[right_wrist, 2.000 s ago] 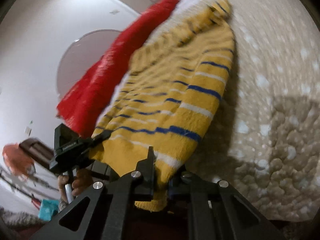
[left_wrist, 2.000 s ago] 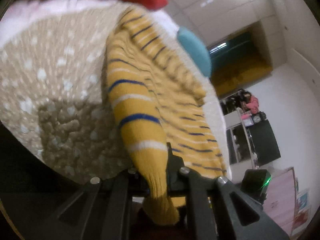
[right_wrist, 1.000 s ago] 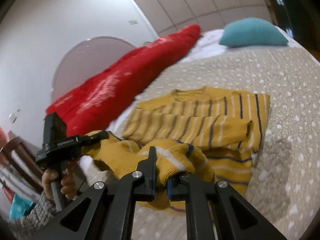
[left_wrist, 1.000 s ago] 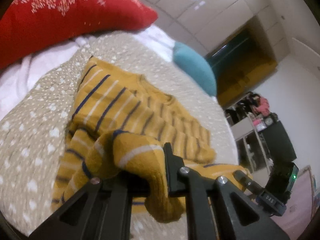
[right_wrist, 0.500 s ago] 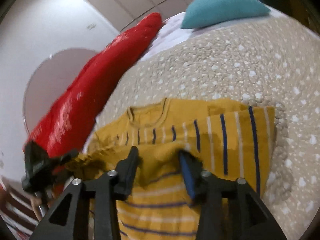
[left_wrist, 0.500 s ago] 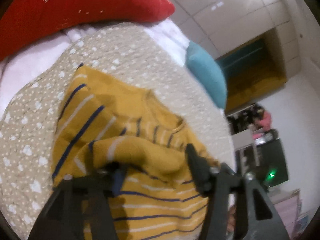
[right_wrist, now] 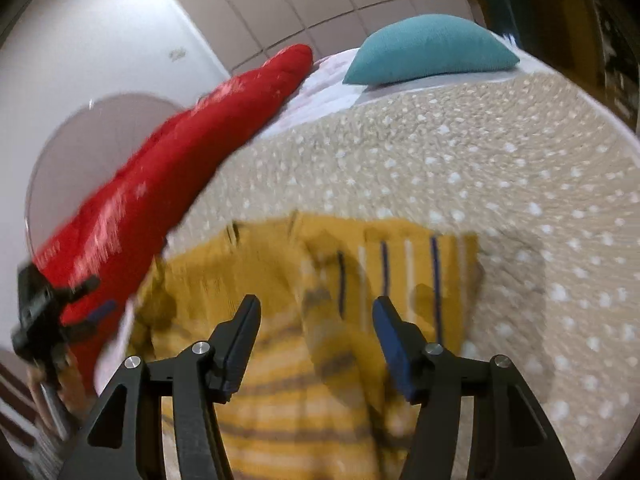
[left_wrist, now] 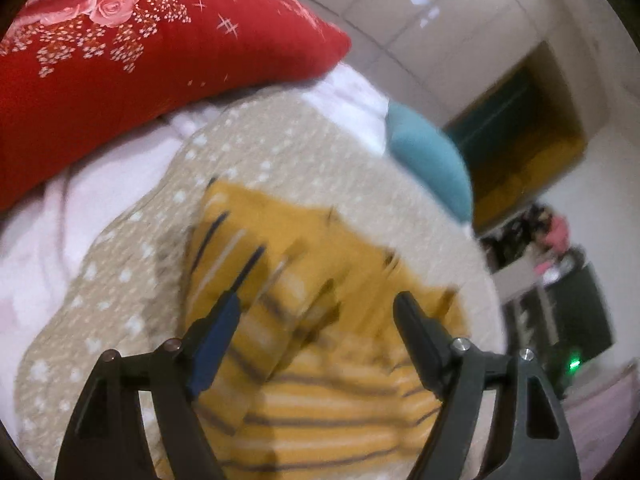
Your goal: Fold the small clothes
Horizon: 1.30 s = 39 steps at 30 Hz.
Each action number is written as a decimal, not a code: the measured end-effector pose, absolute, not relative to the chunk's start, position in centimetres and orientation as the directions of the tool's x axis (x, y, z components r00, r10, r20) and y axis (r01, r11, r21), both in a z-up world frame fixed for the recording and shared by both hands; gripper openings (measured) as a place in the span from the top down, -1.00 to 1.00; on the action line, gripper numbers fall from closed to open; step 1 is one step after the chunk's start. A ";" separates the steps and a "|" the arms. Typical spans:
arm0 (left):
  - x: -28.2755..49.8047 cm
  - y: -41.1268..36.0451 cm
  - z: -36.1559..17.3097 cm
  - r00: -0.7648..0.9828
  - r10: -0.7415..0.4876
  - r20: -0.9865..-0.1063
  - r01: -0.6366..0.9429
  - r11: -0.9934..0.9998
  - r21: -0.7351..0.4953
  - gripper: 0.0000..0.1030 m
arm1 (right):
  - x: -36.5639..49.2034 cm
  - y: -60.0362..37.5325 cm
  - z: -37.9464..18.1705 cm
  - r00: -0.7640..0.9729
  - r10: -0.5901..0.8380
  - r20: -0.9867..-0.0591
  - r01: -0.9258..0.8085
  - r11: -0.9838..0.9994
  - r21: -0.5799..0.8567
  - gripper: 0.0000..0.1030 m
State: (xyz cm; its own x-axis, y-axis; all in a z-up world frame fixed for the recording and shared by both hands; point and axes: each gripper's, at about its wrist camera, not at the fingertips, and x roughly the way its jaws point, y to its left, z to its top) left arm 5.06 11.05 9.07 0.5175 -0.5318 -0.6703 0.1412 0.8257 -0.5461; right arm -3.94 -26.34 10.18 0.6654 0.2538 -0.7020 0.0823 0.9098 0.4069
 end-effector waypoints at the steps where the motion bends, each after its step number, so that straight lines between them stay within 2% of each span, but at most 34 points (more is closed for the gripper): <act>1: 4.3 11.0 8.7 0.512 -0.518 -0.685 0.154 0.840 -0.521 -0.51 | -5.2 -26.0 10.0 0.657 0.250 -0.711 0.063 0.922 0.383 -0.23; 5: 0.2 10.3 6.9 0.506 -0.475 -0.720 0.272 0.880 -0.389 -0.51 | -10.0 -24.3 8.7 0.641 0.182 -0.745 0.015 0.968 0.249 -0.19; 6: -0.6 9.9 6.4 0.504 -0.466 -0.728 0.304 0.884 -0.355 -0.51 | -11.3 -23.9 8.3 0.647 0.149 -0.748 0.004 0.980 0.198 -0.11; 7: -1.2 9.4 5.8 0.499 -0.449 -0.741 0.331 0.889 -0.316 -0.51 | -12.1 -23.6 7.8 0.647 0.128 -0.752 -0.009 0.987 0.160 0.09; 8: -1.6 8.9 5.2 0.496 -0.411 -0.764 0.353 0.900 -0.256 -0.51 | -12.6 -23.6 7.2 0.636 0.120 -0.762 -0.015 0.989 0.144 0.19; 9: -1.7 8.5 4.3 0.514 -0.329 -0.792 0.345 0.925 -0.160 -0.51 | -12.7 -24.0 6.6 0.626 0.107 -0.773 0.002 0.990 0.139 0.19; 12: -0.3 9.8 2.7 0.573 -0.113 -0.812 0.194 0.981 0.000 -0.51 | -11.7 -26.8 4.8 0.604 -0.016 -0.797 0.122 0.990 0.072 0.19; 13: 0.3 10.9 2.4 0.572 -0.085 -0.816 0.134 0.991 -0.009 -0.53 | -11.4 -27.9 4.5 0.598 -0.024 -0.801 0.159 0.983 0.089 0.17; 14: 1.0 12.3 2.1 0.559 -0.102 -0.823 0.084 0.994 -0.066 -0.60 | -11.4 -29.0 4.5 0.593 -0.049 -0.804 0.216 0.971 0.100 0.17; 16: 1.7 13.9 1.6 0.538 -0.164 -0.827 0.043 0.985 -0.167 -0.60 | -11.8 -30.2 5.5 0.600 -0.144 -0.787 0.305 0.950 0.058 0.14; 17: 1.9 14.3 1.3 0.539 -0.179 -0.823 0.035 0.981 -0.190 -0.60 | -12.1 -30.5 6.1 0.620 -0.125 -0.775 0.300 0.950 0.087 0.14; 19: 2.1 14.3 0.9 0.557 -0.186 -0.809 0.037 0.979 -0.200 -0.63 | -12.9 -30.4 8.0 0.684 -0.063 -0.727 0.263 0.951 0.166 0.14; 22: 2.1 14.2 0.0 0.593 -0.193 -0.782 0.008 0.972 -0.235 -0.77 | -12.4 -27.4 10.5 0.744 0.076 -0.664 0.093 0.972 0.215 0.14; 25: 1.6 13.8 -0.1 0.627 -0.176 -0.759 0.005 0.975 -0.222 -0.80 | -9.4 -23.6 10.1 0.694 0.204 -0.690 -0.053 0.971 0.233 0.16; 28: 1.4 14.1 -0.3 0.643 -0.201 -0.739 0.008 0.967 -0.256 -0.81 | -5.0 -20.9 8.4 0.639 0.210 -0.740 -0.110 0.977 0.183 0.16; 31: 1.1 14.9 -0.5 0.655 -0.241 -0.716 0.014 0.951 -0.308 -0.81 | 0.8 -20.6 5.7 0.561 0.172 -0.810 -0.062 0.984 0.165 0.18; 34: 1.0 15.5 -0.5 0.665 -0.274 -0.695 0.022 0.937 -0.348 -0.82 | 5.4 -22.4 3.6 0.509 0.038 -0.860 0.088 0.991 0.096 0.23; 37: 0.8 15.7 -0.5 0.668 -0.292 -0.685 0.024 0.928 -0.372 -0.82 | 6.4 -22.4 5.7 0.550 -0.010 -0.835 0.163 0.982 0.096 0.22; 39: 0.8 15.6 -0.4 0.666 -0.290 -0.688 0.024 0.929 -0.369 -0.82 | 5.2 -20.7 8.3 0.626 0.003 -0.780 0.124 0.987 0.103 0.17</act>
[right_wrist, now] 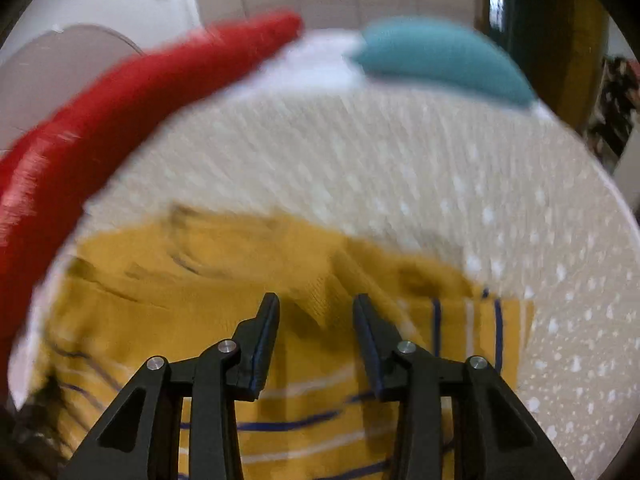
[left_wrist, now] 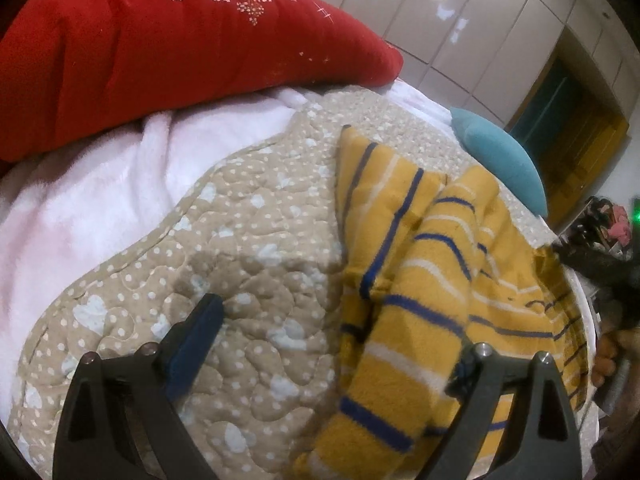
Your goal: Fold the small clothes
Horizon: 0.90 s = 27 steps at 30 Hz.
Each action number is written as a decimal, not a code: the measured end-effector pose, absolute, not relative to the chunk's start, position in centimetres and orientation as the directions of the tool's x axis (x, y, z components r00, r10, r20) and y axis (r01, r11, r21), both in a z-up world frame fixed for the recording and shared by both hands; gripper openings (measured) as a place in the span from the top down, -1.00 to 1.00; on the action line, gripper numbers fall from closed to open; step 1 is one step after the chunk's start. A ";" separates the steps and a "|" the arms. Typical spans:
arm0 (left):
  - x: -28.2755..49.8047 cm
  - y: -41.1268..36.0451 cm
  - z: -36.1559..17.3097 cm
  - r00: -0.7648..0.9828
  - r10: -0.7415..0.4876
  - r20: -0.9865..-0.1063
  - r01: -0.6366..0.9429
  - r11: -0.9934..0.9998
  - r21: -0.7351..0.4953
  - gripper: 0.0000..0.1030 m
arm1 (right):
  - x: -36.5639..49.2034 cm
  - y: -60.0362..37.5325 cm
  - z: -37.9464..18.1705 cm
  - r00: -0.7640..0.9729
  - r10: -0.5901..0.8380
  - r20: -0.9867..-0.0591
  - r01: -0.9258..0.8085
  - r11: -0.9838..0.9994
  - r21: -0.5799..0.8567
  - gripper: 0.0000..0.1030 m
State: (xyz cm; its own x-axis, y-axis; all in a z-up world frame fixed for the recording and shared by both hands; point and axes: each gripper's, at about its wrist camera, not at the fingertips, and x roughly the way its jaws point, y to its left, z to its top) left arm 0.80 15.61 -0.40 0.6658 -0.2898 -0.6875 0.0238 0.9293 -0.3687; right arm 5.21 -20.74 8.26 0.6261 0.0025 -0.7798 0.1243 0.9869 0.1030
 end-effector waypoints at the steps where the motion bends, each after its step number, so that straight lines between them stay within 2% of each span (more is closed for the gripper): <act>1: 0.8 15.6 -0.3 0.663 -0.286 -0.692 0.023 0.932 -0.363 -0.82 | 4.5 -19.5 9.6 0.660 0.021 -0.751 0.085 0.991 0.103 0.17; 3: 0.6 15.8 0.0 0.669 -0.274 -0.691 0.011 0.933 -0.359 -0.66 | 3.2 -16.0 11.2 0.679 0.103 -0.727 -0.025 0.993 0.117 0.17; 5: 0.1 16.6 0.3 0.676 -0.273 -0.684 -0.005 0.927 -0.375 -0.40 | 2.9 -12.9 11.0 0.630 0.193 -0.752 -0.130 0.981 0.143 0.17; 7: -0.3 17.8 0.3 0.679 -0.293 -0.673 -0.012 0.912 -0.410 -0.32 | 3.4 -9.2 9.9 0.563 0.255 -0.786 -0.226 0.962 0.150 0.21; 8: -0.4 18.3 0.2 0.676 -0.316 -0.666 -0.008 0.900 -0.435 -0.31 | 3.5 -7.1 9.2 0.538 0.267 -0.799 -0.274 0.952 0.133 0.31; 10: -0.5 19.1 0.0 0.671 -0.367 -0.645 0.013 0.875 -0.484 -0.31 | 3.7 -3.5 7.9 0.507 0.267 -0.819 -0.356 0.931 0.083 0.38; 14: -0.9 20.0 0.0 0.672 -0.407 -0.619 0.047 0.857 -0.513 -0.31 | 4.6 3.0 5.5 0.496 0.201 -0.844 -0.453 0.890 -0.054 0.39; 17: -1.0 20.9 0.0 0.674 -0.439 -0.594 0.055 0.831 -0.553 -0.31 | 7.5 5.5 4.4 0.513 0.127 -0.849 -0.462 0.874 -0.149 0.39; 27: -1.0 21.9 0.3 0.680 -0.449 -0.580 0.050 0.817 -0.575 -0.31 | 14.6 9.4 3.4 0.490 0.015 -0.872 -0.429 0.875 -0.226 0.35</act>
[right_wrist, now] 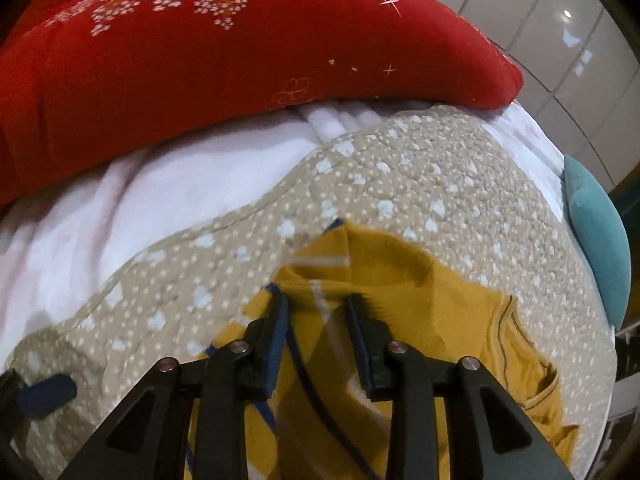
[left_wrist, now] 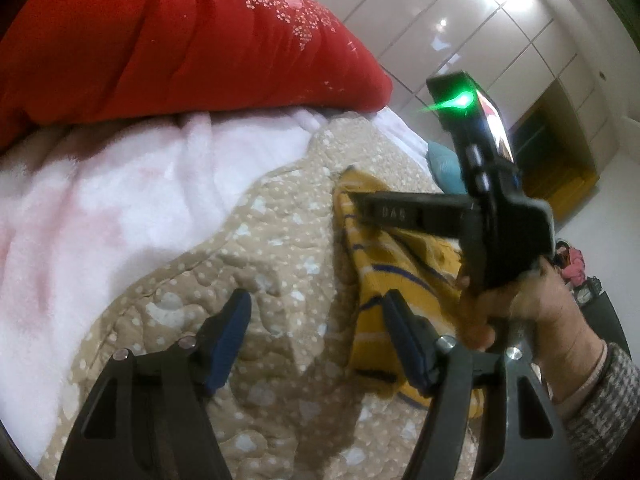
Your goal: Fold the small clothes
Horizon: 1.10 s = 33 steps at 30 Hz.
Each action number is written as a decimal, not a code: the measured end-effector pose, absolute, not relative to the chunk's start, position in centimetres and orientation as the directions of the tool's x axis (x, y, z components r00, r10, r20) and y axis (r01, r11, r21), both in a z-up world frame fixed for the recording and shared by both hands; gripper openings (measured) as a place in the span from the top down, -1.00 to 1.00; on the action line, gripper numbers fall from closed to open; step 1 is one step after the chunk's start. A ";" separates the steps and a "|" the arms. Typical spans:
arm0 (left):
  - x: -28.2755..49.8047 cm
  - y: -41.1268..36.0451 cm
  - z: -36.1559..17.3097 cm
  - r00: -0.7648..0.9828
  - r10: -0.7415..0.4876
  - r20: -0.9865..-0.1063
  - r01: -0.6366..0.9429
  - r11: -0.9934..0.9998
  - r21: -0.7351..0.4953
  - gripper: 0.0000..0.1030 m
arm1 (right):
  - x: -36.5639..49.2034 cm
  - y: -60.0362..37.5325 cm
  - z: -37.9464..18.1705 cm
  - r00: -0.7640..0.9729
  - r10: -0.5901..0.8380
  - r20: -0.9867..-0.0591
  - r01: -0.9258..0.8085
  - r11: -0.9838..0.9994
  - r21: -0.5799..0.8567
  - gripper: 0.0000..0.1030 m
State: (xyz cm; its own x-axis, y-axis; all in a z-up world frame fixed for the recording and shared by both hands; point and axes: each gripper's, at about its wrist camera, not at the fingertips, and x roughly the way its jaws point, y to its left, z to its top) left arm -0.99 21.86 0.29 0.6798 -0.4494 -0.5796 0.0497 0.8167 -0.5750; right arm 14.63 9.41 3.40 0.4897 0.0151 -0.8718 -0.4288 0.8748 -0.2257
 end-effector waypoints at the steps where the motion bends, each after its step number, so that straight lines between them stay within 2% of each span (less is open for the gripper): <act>1: -1.0 21.8 0.3 0.679 -0.447 -0.582 0.048 0.819 -0.572 -0.31 | 14.8 9.3 3.9 0.489 0.020 -0.872 -0.418 0.883 -0.214 0.35; 3: -0.9 21.6 0.3 0.673 -0.444 -0.591 0.052 0.826 -0.562 -0.32 | 14.3 8.9 5.6 0.515 0.064 -0.855 -0.397 0.902 -0.171 0.23; 5: -0.8 20.9 0.3 0.655 -0.445 -0.611 0.075 0.842 -0.534 -0.36 | 13.5 8.0 7.6 0.542 0.124 -0.831 -0.380 0.918 -0.111 -0.18; 7: -0.8 19.7 0.4 0.635 -0.422 -0.647 0.102 0.876 -0.472 -0.36 | 12.0 6.6 9.3 0.560 0.165 -0.812 -0.362 0.930 -0.061 -0.27; 10: -0.6 18.9 0.3 0.621 -0.382 -0.684 0.109 0.907 -0.408 -0.36 | 9.4 3.8 10.0 0.538 0.193 -0.820 -0.357 0.934 -0.014 -0.27; 13: -0.5 19.5 0.1 0.622 -0.398 -0.674 0.090 0.892 -0.443 -0.35 | 5.7 -1.1 9.1 0.509 0.207 -0.835 -0.312 0.949 0.045 -0.27; 15: -0.5 19.6 0.0 0.625 -0.399 -0.671 0.088 0.890 -0.447 -0.35 | 2.6 -6.5 7.6 0.482 0.198 -0.854 -0.226 0.969 0.097 -0.27; 18: -0.9 19.1 -0.1 0.638 -0.373 -0.674 0.093 0.905 -0.414 -0.36 | -0.9 -14.1 5.7 0.463 0.106 -0.880 -0.064 0.994 0.086 -0.27; 19: -1.1 18.9 -0.1 0.642 -0.362 -0.676 0.094 0.912 -0.400 -0.36 | -2.4 -18.3 5.2 0.470 0.054 -0.881 0.033 0.996 0.078 -0.22; 20: -1.2 18.7 -0.2 0.648 -0.348 -0.677 0.095 0.920 -0.381 -0.37 | -3.4 -20.9 5.3 0.485 0.040 -0.873 0.085 0.992 0.093 0.03; 21: -1.2 18.5 -0.2 0.652 -0.337 -0.679 0.095 0.925 -0.367 -0.37 | -4.8 -24.1 5.6 0.512 0.054 -0.857 0.141 0.979 0.145 0.08; 22: -1.2 18.2 -0.3 0.657 -0.323 -0.682 0.095 0.932 -0.350 -0.38 | -6.1 -26.9 6.1 0.512 -0.026 -0.859 0.242 0.963 0.115 -0.07; 23: -1.0 18.1 -0.4 0.661 -0.313 -0.683 0.095 0.937 -0.337 -0.39 | -7.1 -28.7 6.4 0.497 -0.114 -0.860 0.324 0.944 0.062 -0.41; 24: -1.1 17.9 -0.4 0.665 -0.301 -0.684 0.093 0.942 -0.324 -0.39 | -8.5 -30.7 7.1 0.508 -0.153 -0.847 0.382 0.922 0.062 -0.40; 27: -1.3 17.6 -0.4 0.674 -0.280 -0.684 0.086 0.949 -0.304 -0.40 | -11.1 -33.2 8.6 0.554 -0.127 -0.823 0.418 0.897 0.144 -0.40; 33: -1.3 17.4 -0.5 0.681 -0.263 -0.683 0.083 0.955 -0.285 -0.43 | -11.4 -30.3 10.1 0.646 -0.014 -0.763 0.291 0.929 0.229 -0.40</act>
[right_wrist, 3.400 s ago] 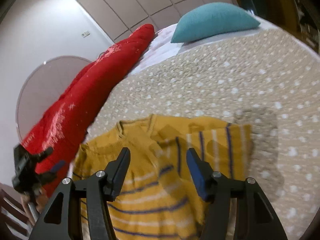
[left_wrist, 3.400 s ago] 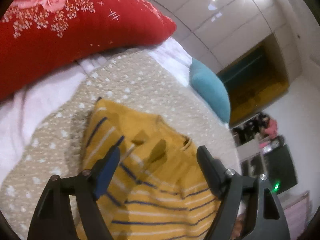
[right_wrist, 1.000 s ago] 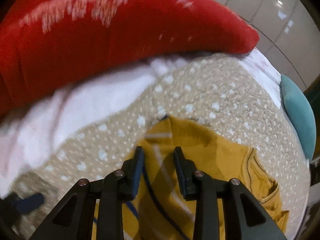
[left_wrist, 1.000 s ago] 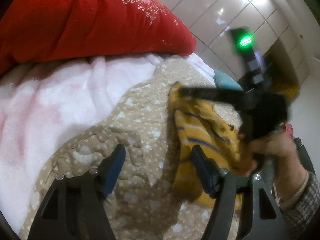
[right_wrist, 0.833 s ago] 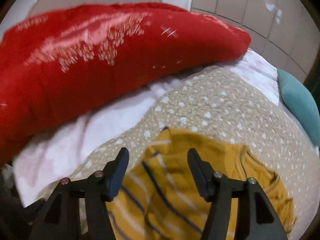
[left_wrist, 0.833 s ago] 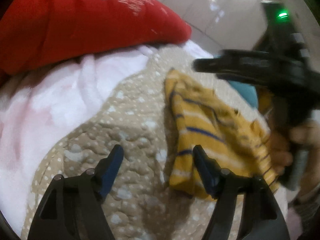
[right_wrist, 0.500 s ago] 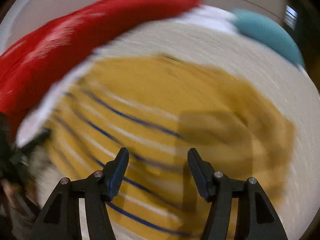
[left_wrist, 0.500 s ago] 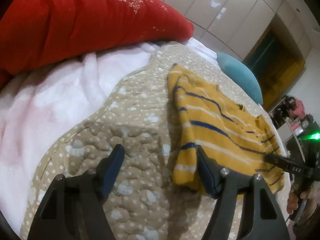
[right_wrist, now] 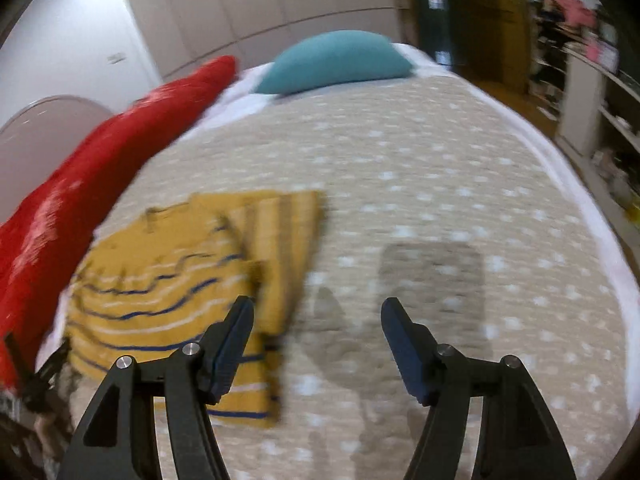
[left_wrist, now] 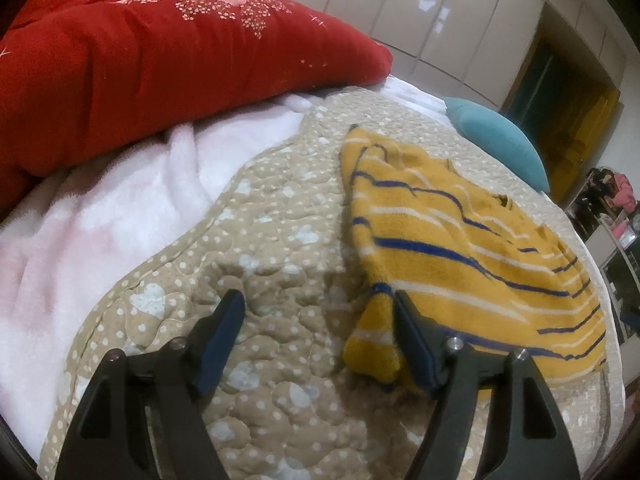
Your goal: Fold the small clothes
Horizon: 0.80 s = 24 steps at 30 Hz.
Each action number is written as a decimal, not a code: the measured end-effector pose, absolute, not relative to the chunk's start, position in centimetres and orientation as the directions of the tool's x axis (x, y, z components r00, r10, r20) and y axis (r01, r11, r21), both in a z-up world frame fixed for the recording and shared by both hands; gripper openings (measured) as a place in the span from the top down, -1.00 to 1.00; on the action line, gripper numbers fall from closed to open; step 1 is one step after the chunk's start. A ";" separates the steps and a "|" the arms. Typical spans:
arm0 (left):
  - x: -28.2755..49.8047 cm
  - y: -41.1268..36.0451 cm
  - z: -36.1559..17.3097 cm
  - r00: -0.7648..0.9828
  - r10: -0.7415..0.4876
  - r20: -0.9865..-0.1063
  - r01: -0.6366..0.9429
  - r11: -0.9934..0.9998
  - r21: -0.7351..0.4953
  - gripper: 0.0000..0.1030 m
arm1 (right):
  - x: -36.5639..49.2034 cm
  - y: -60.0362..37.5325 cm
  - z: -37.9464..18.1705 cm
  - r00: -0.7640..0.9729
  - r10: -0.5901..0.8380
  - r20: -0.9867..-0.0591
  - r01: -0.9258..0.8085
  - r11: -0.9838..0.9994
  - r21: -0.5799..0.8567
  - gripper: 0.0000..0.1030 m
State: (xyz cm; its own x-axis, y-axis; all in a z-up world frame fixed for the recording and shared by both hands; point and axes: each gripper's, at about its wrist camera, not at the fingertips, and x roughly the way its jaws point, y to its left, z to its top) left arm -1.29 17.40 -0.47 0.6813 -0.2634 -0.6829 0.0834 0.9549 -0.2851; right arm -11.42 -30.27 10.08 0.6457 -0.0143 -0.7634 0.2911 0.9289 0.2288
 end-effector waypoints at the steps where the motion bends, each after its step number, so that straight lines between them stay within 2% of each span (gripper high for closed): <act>1: -1.3 17.4 -0.5 0.682 -0.263 -0.682 0.083 0.955 -0.285 -0.44 | -10.6 -29.3 10.0 0.648 0.005 -0.762 0.260 0.938 0.227 -0.40; 8: -1.5 17.9 -0.4 0.687 -0.288 -0.667 0.090 0.945 -0.315 -0.44 | 0.3 -24.2 7.0 0.612 -0.007 -0.790 0.175 0.976 0.127 -0.36; 9: -1.6 17.9 -0.4 0.688 -0.290 -0.666 0.090 0.944 -0.317 -0.44 | 2.0 -23.9 6.1 0.586 0.007 -0.810 0.162 0.979 0.126 -0.14; 10: -1.6 17.9 -0.4 0.688 -0.290 -0.665 0.090 0.944 -0.318 -0.44 | 2.9 -23.6 5.5 0.565 0.026 -0.825 0.149 0.980 0.133 0.60; 11: -1.6 18.0 -0.4 0.687 -0.289 -0.666 0.090 0.944 -0.317 -0.44 | 3.8 -23.2 4.8 0.533 0.064 -0.844 0.126 0.980 0.154 0.89; 12: -1.6 17.9 -0.4 0.687 -0.288 -0.667 0.090 0.945 -0.315 -0.44 | 4.4 -22.9 4.3 0.514 0.042 -0.856 0.121 0.985 0.121 0.89; 14: -1.4 17.8 -0.5 0.685 -0.286 -0.670 0.091 0.946 -0.311 -0.47 | 5.0 -23.2 3.8 0.510 -0.108 -0.853 0.175 0.984 -0.021 0.90; 18: -1.1 17.6 -0.5 0.680 -0.277 -0.679 0.092 0.951 -0.296 -0.52 | 4.9 -26.2 2.8 0.498 -0.124 -0.858 0.285 0.958 0.027 0.85; 22: -1.1 17.5 -0.4 0.680 -0.275 -0.679 0.094 0.952 -0.292 -0.52 | 2.8 -25.2 4.5 0.545 -0.140 -0.826 0.258 0.966 0.007 0.45; 24: -1.1 17.5 -0.5 0.681 -0.278 -0.677 0.095 0.951 -0.295 -0.52 | 0.0 -25.7 6.1 0.589 -0.100 -0.802 0.260 0.963 0.071 0.35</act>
State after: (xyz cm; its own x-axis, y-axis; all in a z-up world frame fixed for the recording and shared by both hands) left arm -1.13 17.53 -0.46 0.6810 -0.2779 -0.6775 0.0948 0.9508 -0.2948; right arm 0.04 -25.73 6.09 0.5888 -0.0996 -0.8021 0.2600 0.9630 0.0713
